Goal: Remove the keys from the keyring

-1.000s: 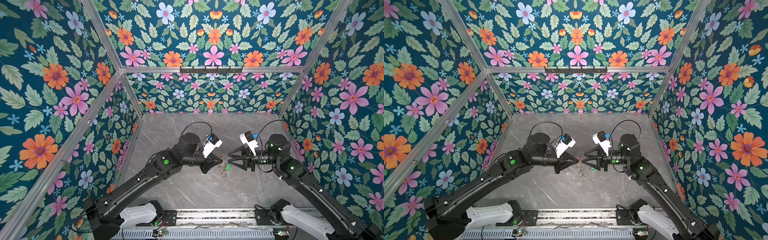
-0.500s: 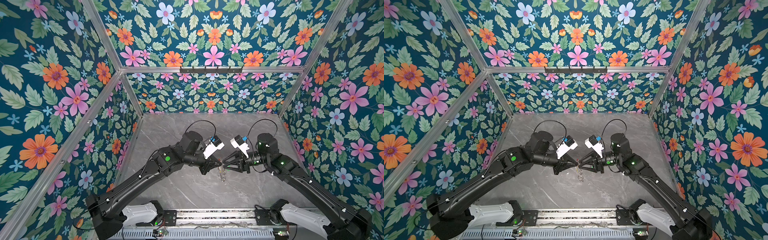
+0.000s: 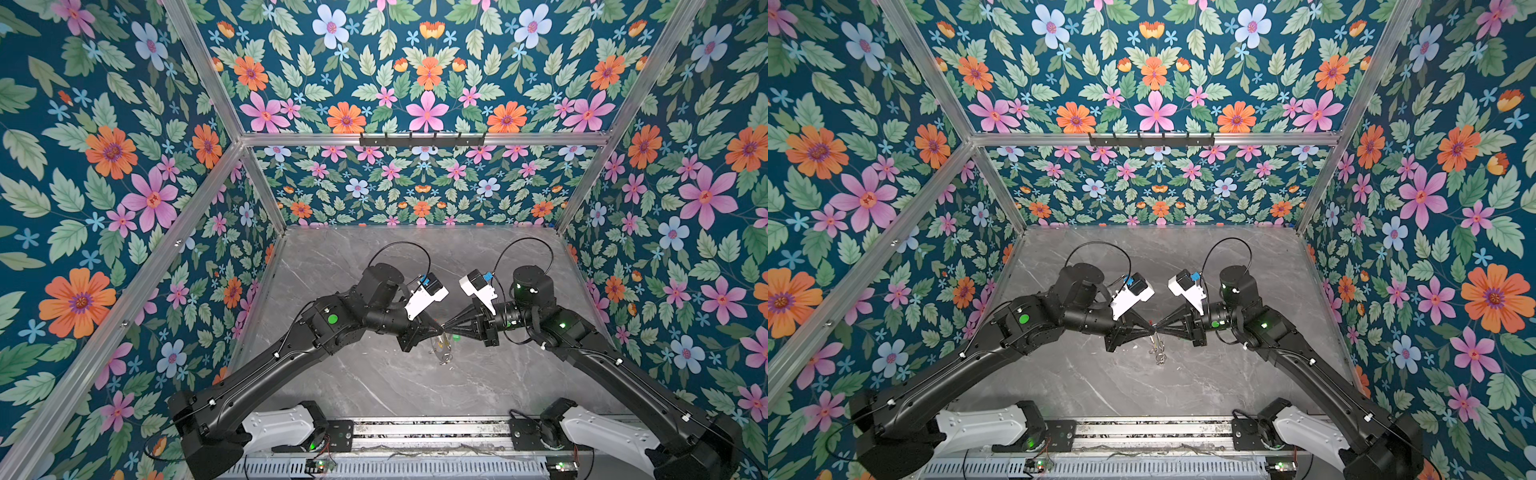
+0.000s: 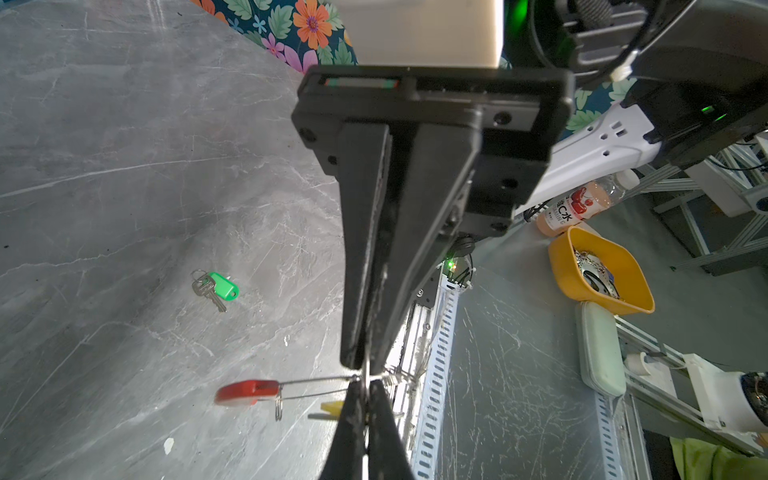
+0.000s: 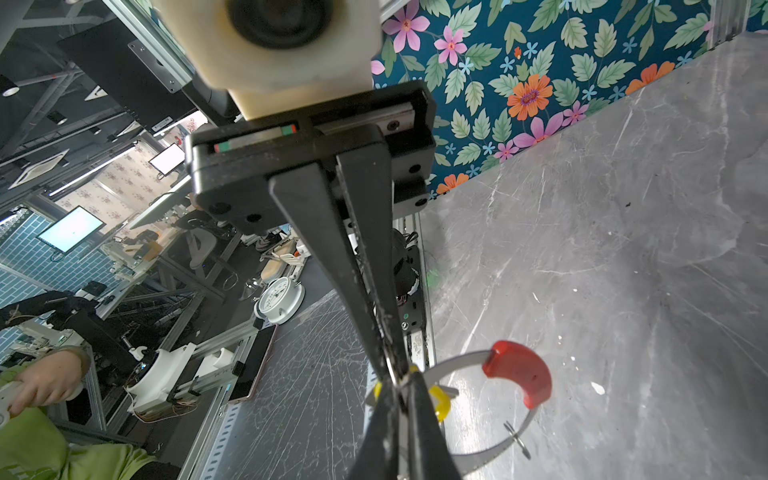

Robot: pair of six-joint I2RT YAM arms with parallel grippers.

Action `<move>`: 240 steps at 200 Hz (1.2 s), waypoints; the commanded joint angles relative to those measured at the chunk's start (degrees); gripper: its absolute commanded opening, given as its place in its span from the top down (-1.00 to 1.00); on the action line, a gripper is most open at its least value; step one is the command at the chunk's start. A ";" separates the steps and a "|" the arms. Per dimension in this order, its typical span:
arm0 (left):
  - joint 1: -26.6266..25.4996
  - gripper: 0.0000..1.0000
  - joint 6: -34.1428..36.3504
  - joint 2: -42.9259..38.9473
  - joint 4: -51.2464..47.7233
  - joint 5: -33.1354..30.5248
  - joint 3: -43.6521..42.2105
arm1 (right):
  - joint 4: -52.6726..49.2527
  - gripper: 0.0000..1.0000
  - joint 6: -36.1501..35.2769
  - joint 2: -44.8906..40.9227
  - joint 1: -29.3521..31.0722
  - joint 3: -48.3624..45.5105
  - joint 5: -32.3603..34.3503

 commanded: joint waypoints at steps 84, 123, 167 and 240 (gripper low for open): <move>0.05 1.00 -4.14 -4.88 13.71 -0.37 -6.08 | 7.01 1.00 4.46 -1.41 0.73 0.84 0.36; -0.03 0.97 -5.85 -7.56 19.74 -1.83 -9.29 | 8.69 1.00 6.09 -1.72 0.69 1.30 0.80; -0.03 0.86 -6.83 -8.18 23.66 -0.81 -11.62 | 8.04 1.00 5.99 -1.61 1.10 2.26 0.23; -0.01 0.81 -7.60 -8.90 26.53 -1.57 -14.07 | 7.95 1.00 6.05 -1.56 1.50 2.48 0.54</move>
